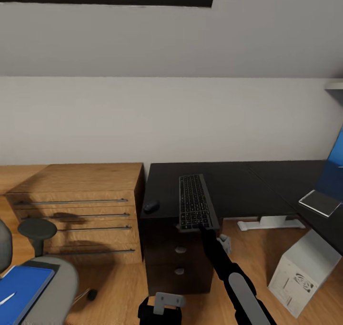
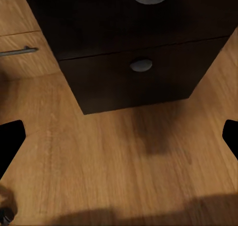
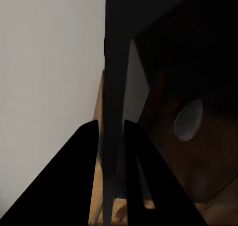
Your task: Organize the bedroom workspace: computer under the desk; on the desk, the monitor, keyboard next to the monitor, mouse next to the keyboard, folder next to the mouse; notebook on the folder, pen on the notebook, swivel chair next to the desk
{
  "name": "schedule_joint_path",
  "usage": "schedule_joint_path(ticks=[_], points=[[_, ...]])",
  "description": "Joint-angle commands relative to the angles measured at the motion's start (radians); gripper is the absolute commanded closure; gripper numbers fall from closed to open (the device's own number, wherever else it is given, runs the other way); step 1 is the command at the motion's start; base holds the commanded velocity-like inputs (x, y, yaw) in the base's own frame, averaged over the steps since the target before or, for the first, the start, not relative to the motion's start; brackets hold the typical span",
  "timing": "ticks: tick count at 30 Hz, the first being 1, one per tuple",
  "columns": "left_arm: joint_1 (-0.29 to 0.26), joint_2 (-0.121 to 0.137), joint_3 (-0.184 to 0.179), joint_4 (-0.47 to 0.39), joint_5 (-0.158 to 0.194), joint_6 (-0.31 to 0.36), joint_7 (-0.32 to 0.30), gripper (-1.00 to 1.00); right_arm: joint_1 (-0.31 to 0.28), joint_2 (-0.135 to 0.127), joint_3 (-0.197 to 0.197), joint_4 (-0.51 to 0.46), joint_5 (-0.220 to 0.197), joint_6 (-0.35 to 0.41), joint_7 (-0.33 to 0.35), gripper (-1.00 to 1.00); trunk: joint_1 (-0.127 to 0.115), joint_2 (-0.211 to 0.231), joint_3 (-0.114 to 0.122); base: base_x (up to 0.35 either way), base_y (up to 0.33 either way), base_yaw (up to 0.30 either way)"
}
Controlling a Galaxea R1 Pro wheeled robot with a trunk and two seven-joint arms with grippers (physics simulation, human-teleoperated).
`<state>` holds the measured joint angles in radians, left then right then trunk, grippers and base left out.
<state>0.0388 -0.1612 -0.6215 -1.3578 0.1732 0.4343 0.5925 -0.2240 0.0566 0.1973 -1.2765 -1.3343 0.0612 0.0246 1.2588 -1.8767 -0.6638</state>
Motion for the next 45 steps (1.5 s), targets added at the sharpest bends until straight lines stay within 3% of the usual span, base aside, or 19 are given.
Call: schedule_joint_path(ticks=[1, 16, 23, 45], points=[[0.0, 0.0, -0.001, -0.001, 0.008, 0.002, 0.007, -1.0, 0.0, 0.0, 0.001, 0.002, -0.011, 0.003, 0.003, 1.0, 0.0, 0.0, -0.001, 0.0, 0.0, 0.222], [0.0, 0.0, 0.0, -0.002, 0.008, 0.001, 0.008, -1.0, 0.0, -0.001, 0.0, 0.0, -0.012, 0.006, 0.01, 1.0, 0.0, 0.0, 0.001, 0.0, 0.0, 0.086], [0.0, 0.001, 0.002, -0.007, 0.008, 0.001, 0.007, -1.0, 0.0, -0.023, -0.002, -0.001, -0.017, 0.005, 0.012, 1.0, 0.0, 0.0, 0.001, 0.004, 0.068, 0.0], [0.0, 0.002, 0.006, -0.029, 0.009, 0.0, 0.006, -1.0, 0.0, -0.022, -0.01, 0.061, -0.015, -0.001, 0.008, 1.0, 0.0, 0.0, 0.001, 0.05, 0.036, 0.0]])
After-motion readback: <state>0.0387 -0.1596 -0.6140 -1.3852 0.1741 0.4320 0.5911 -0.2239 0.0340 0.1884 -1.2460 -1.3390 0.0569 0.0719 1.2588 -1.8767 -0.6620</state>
